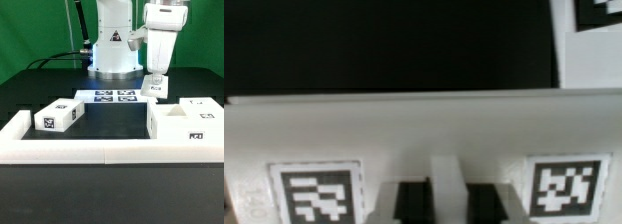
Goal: Assemble cabinet
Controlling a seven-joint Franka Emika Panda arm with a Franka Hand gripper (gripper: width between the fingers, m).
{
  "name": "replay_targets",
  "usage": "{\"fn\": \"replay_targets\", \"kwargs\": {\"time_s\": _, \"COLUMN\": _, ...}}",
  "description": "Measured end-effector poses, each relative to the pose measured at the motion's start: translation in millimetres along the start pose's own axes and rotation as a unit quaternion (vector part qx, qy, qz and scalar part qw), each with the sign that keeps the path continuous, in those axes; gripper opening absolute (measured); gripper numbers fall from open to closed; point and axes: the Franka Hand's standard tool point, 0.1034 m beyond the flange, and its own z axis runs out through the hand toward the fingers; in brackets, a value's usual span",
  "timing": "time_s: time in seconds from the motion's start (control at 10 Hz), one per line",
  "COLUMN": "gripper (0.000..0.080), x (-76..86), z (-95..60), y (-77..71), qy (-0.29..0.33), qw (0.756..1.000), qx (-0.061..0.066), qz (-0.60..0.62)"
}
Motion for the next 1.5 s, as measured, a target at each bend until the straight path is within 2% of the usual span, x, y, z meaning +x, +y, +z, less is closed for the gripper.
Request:
{"fn": "replay_targets", "kwargs": {"time_s": 0.1, "gripper": 0.007, "x": 0.7, "z": -0.4, "y": 6.9, "qy": 0.002, "qw": 1.0, "qx": -0.003, "qz": -0.007}}
{"fn": "replay_targets", "kwargs": {"time_s": 0.5, "gripper": 0.007, "x": -0.3, "z": 2.3, "y": 3.6, "qy": 0.001, "qw": 1.0, "qx": 0.001, "qz": -0.017}}
{"fn": "replay_targets", "kwargs": {"time_s": 0.7, "gripper": 0.007, "x": 1.1, "z": 4.0, "y": 7.4, "qy": -0.004, "qw": 0.997, "qx": 0.011, "qz": -0.082}}
{"fn": "replay_targets", "kwargs": {"time_s": 0.8, "gripper": 0.007, "x": 7.8, "z": 3.8, "y": 7.9, "qy": -0.008, "qw": 0.996, "qx": 0.014, "qz": -0.092}}
{"fn": "replay_targets", "kwargs": {"time_s": 0.9, "gripper": 0.007, "x": 6.4, "z": 4.7, "y": 7.3, "qy": -0.008, "qw": 0.996, "qx": 0.015, "qz": -0.091}}
{"fn": "replay_targets", "kwargs": {"time_s": 1.2, "gripper": 0.007, "x": 5.9, "z": 5.2, "y": 7.7, "qy": -0.008, "qw": 0.996, "qx": 0.016, "qz": -0.089}}
{"fn": "replay_targets", "kwargs": {"time_s": 1.5, "gripper": 0.007, "x": 7.0, "z": -1.6, "y": 17.9, "qy": -0.007, "qw": 0.996, "qx": 0.012, "qz": -0.085}}
